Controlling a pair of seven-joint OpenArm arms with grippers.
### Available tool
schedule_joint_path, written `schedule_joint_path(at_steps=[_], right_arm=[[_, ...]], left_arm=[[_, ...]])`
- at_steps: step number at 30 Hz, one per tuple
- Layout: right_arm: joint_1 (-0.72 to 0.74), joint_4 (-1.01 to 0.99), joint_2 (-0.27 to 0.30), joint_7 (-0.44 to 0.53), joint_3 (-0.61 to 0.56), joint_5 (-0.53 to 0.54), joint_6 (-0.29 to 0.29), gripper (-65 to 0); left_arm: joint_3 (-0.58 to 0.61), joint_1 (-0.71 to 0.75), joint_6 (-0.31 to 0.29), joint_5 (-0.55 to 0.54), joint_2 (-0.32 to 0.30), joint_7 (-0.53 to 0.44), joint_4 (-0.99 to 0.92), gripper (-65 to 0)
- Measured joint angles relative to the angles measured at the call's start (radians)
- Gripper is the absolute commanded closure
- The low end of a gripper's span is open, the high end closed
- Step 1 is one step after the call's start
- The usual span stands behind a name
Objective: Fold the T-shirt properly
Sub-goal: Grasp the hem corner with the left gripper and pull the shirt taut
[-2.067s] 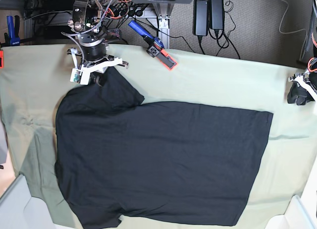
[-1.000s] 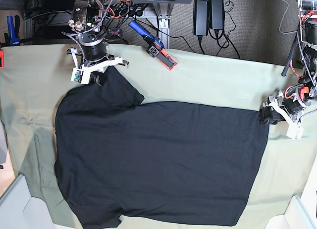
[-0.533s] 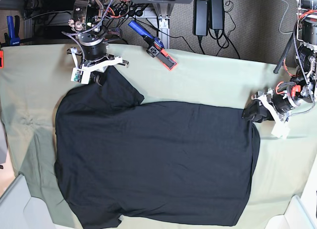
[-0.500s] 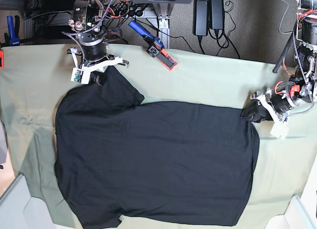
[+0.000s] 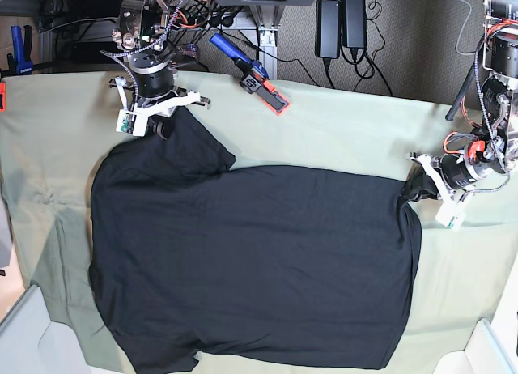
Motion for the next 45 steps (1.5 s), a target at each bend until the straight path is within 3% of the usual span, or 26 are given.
schedule_joint_path(at_steps=[5, 9, 14, 22, 29, 34, 45], right_arm=[[0.0, 0.006, 0.079, -0.023, -0.002, -0.003, 0.053, 0.0], [-0.007, 0.032, 0.132, -0.102, -0.004, 0.019, 0.06, 0.0], [-0.098, 0.112, 0.188, -0.135, -0.003, 0.055, 0.06, 0.0], [-0.257, 0.293, 0.205, -0.207, -0.003, 0.08, 0.061, 0.0], [-0.316, 0.383, 0.206, -0.217, 0.019, 0.08, 0.061, 0.0], [-0.316, 0.444, 0.207, -0.222, 0.073, 0.112, 0.061, 0.0], [-0.171, 0.47, 0.24, -0.266, 0.106, 0.173, 0.071, 0.0]], left_arm=[[0.0, -0.001, -0.004, 0.005, -0.01, 0.005, 0.0, 0.0], [-0.002, 0.002, -0.006, -0.041, -0.044, 0.052, 0.0, 0.0], [-0.002, 0.005, -0.006, -0.071, -0.095, 0.106, 0.0, 0.0], [-0.002, 0.052, -0.006, -0.191, -0.108, 0.226, 0.069, 0.0], [-0.076, 0.154, -0.007, -0.2, -0.15, 0.242, 0.235, 0.0], [-0.195, 0.154, -0.007, -0.243, -0.15, 0.245, 0.251, 0.0], [-0.201, 0.154, -0.007, -0.253, -0.158, 0.245, 0.251, 0.0]])
